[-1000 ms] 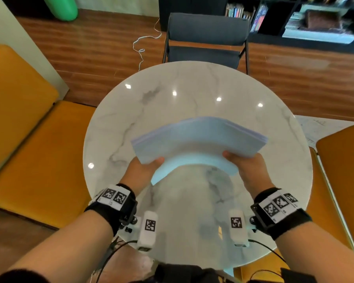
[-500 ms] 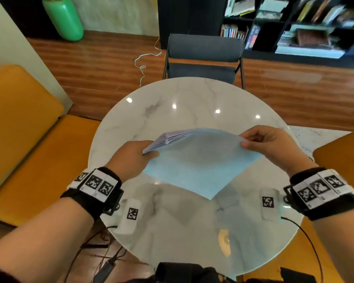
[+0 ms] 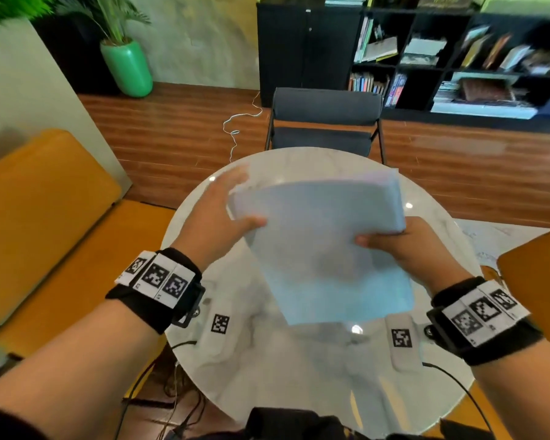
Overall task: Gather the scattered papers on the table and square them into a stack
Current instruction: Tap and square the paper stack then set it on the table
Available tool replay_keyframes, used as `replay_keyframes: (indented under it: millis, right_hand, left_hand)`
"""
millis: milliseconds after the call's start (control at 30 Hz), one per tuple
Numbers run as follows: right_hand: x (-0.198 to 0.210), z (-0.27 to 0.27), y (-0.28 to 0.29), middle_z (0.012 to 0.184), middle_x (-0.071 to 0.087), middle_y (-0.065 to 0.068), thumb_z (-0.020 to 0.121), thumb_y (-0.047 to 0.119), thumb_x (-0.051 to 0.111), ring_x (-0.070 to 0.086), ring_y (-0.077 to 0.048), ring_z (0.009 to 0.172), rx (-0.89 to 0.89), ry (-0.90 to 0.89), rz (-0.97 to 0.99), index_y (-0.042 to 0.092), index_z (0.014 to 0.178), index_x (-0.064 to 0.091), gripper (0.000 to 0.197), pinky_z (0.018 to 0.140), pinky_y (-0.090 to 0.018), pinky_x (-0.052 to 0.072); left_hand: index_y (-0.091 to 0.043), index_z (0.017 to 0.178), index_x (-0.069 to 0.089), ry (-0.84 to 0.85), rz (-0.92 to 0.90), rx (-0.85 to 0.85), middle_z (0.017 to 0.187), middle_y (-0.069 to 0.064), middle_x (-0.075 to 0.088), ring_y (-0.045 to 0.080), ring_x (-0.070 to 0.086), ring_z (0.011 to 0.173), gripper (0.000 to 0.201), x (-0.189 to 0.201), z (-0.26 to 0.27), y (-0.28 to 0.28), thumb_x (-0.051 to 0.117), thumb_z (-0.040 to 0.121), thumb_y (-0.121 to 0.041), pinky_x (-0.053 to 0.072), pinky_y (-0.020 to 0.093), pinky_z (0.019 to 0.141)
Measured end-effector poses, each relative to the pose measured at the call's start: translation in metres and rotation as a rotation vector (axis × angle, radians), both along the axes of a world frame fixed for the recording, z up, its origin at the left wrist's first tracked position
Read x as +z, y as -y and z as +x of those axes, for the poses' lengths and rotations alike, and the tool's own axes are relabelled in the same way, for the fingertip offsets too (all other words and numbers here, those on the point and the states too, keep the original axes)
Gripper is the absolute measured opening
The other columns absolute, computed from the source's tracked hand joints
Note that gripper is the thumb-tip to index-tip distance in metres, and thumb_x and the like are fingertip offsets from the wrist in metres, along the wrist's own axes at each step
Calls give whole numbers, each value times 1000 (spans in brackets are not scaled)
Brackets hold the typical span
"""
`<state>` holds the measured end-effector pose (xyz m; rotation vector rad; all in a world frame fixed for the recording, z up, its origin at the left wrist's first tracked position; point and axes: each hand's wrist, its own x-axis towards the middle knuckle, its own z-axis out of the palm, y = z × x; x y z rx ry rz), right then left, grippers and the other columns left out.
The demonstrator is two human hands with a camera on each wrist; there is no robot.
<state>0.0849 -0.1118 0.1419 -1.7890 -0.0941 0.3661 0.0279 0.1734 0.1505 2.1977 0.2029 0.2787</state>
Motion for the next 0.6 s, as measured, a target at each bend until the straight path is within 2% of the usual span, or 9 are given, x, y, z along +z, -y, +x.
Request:
replay_keyframes:
  millis: [67,133,200,267,333,400,433,500,600]
  right_hand:
    - [-3,2,7,85,77,-9,64,6,80,74,-26,77,-28,-45,197,9,80,76,17,70,-38,60]
    - [-11,5,10,93,76,-13,58,9,81,73,-29,85,-15,-78,335,9,84,78,27,74,-38,58]
    - [-20,7,8,100,74,-17,51,13,86,71,-34,92,40,-133,404,5,94,76,44,76,-39,57]
    - [-28,8,6,104,72,-21,44,18,93,70,-36,93,109,-203,431,2,101,73,62,78,-40,56]
    - [-35,7,5,107,70,-24,43,20,94,69,-37,94,149,-260,421,-1,107,71,72,81,-43,56]
    - [-41,6,6,110,69,-25,43,22,94,68,-38,96,154,-296,392,-2,108,69,75,83,-45,56]
    - [-43,6,8,110,70,-25,42,22,94,69,-38,96,146,-308,372,-1,107,70,73,81,-44,57]
    - [-47,4,8,109,71,-22,49,18,91,70,-38,97,121,-306,315,0,104,71,61,78,-41,58]
    - [-49,1,2,101,75,-14,66,1,76,71,-34,95,51,-228,271,6,97,72,31,83,-43,57]
  left_hand:
    - [-35,145,25,-39,-296,9,142,-8,46,8,44,129,100,-14,-4,-3,85,65,-32,33,33,111]
    - [-25,144,32,-151,-675,-163,137,2,56,20,54,126,105,-28,-8,-2,88,56,-38,42,41,108]
    - [-15,131,53,-259,-963,-300,123,6,68,24,64,114,90,-33,-14,4,90,52,-34,54,36,93]
    - [-15,108,72,-345,-1091,-378,105,7,75,24,71,97,66,-35,-20,11,92,47,-29,58,34,79]
    - [-14,96,77,-396,-1157,-421,97,8,76,25,73,89,54,-39,-22,13,92,45,-24,59,36,76]
    - [-14,99,75,-424,-1126,-401,100,8,76,26,72,93,48,-42,-20,11,89,53,-18,59,38,82]
    - [-14,101,73,-437,-1070,-348,102,7,75,26,70,97,40,-44,-18,13,85,63,-14,57,39,87]
    - [-17,104,68,-440,-935,-216,104,3,74,27,65,106,22,-48,-18,18,67,83,-7,49,44,99]
    - [-21,105,65,-392,-744,-87,112,5,71,26,64,109,18,-55,-17,32,59,91,-11,47,43,101]
